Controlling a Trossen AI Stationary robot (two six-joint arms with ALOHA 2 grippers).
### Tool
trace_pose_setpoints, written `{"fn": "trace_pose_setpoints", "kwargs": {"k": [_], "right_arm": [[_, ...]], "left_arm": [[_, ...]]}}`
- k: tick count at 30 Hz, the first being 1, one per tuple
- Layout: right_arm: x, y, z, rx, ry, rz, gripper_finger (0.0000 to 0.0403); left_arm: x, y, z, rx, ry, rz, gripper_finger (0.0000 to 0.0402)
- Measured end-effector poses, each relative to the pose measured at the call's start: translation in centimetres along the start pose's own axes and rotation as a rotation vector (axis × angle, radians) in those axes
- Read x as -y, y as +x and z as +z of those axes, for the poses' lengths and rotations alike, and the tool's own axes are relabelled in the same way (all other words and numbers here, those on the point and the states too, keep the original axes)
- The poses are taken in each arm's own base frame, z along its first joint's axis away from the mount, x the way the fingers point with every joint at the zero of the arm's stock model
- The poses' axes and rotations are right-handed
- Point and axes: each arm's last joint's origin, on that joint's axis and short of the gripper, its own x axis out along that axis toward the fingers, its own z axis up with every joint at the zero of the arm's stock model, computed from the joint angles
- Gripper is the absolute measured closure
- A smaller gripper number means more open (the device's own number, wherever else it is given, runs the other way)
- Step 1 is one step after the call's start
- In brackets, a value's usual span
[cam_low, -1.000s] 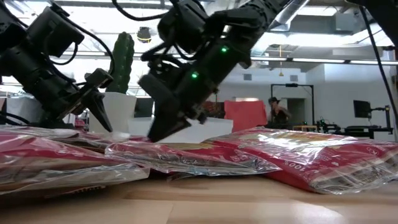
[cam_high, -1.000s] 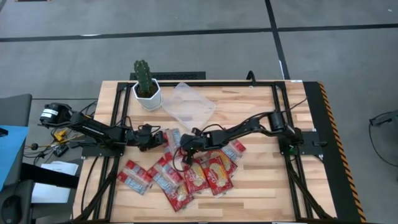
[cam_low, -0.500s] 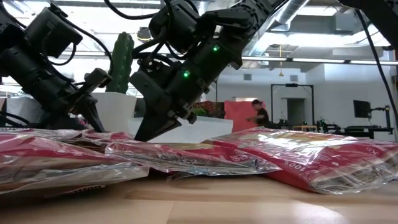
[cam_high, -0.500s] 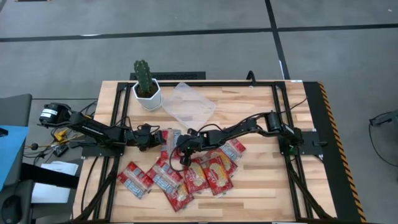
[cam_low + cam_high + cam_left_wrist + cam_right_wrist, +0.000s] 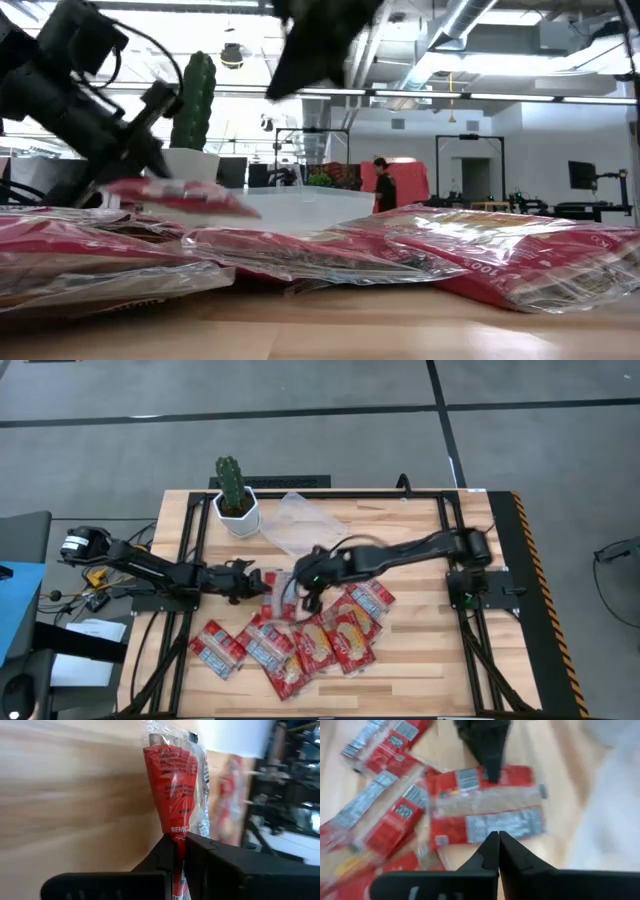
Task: Sort popcorn bags into baskets
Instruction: Put the red popcorn bag into the transparent bin
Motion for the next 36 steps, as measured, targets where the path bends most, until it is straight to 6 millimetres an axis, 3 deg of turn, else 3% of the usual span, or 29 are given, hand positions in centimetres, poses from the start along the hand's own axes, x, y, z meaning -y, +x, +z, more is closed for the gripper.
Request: {"fn": "trace_pose_setpoints", "kwargs": {"k": [7, 11, 14, 19, 27, 32, 36], "right_arm": [[2.2, -10.6, 1.9, 0.139, 0.026, -0.138, 0.0389], [3.1, -14.9, 1.7, 0.181, 0.039, -0.207, 0.0393], [3.6, -17.0, 1.4, 0.200, 0.048, -0.252, 0.0383], [4.1, -18.9, 0.8, 0.194, 0.048, -0.302, 0.0371], [4.0, -19.0, 0.5, 0.164, 0.037, -0.304, 0.0389], [3.8, -18.4, 0.1, 0.113, 0.017, -0.306, 0.0380], [3.5, -18.3, 0.0, 0.106, 0.009, -0.300, 0.0370]], "left_arm": [[4.3, -0.8, -0.2, -0.020, 0.039, -0.157, 0.0401], [7.3, -1.1, 0.2, 0.000, 0.108, -0.170, 0.0401], [9.5, -1.1, 1.3, 0.018, 0.201, -0.122, 0.0401], [13.7, -0.4, 4.6, 0.054, 0.399, -0.039, 0.0401], [18.8, 2.4, 11.6, 0.083, 0.676, 0.129, 0.0401], [20.0, 5.3, 16.2, 0.040, 0.793, 0.263, 0.0401], [19.7, 7.8, 18.8, -0.044, 0.831, 0.370, 0.0401]]}}
